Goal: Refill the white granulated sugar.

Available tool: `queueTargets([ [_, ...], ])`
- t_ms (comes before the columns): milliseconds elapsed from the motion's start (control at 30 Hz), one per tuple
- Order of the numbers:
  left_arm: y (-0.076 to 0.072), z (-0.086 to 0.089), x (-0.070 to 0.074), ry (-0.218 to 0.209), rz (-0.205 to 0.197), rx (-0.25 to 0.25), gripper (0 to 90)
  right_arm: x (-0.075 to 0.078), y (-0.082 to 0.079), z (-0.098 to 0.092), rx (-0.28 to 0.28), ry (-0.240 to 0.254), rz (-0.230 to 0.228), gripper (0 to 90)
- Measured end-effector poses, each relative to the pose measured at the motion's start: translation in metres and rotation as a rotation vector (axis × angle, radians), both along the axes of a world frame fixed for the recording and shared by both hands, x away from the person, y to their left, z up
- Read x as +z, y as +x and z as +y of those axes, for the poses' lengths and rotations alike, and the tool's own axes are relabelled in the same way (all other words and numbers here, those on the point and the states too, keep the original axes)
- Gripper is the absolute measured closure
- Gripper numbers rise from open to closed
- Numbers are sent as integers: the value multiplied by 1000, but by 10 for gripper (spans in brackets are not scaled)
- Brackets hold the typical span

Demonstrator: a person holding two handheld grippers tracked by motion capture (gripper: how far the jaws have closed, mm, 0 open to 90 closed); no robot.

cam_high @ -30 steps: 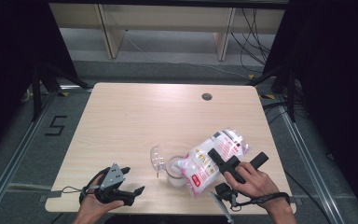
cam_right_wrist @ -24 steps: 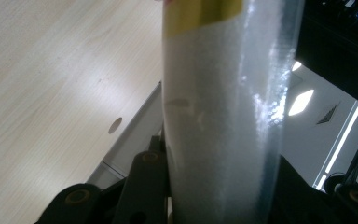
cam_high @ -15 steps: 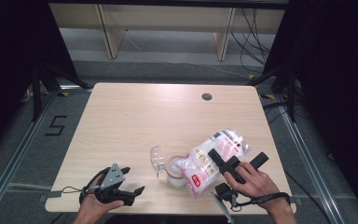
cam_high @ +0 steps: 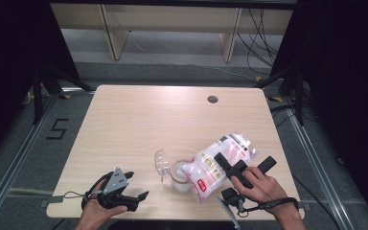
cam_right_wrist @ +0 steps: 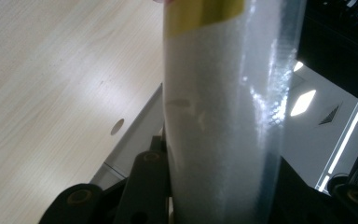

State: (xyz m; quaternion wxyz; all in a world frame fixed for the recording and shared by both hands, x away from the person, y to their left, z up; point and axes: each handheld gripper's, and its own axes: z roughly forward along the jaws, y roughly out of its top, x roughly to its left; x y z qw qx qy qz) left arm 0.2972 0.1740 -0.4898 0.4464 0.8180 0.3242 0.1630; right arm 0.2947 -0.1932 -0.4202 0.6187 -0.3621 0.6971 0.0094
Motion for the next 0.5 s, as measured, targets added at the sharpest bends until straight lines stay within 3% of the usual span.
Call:
queueTargets([
  [500,1,1,1,14,-19,-13,154,1,2,-3,4,14,12,759],
])
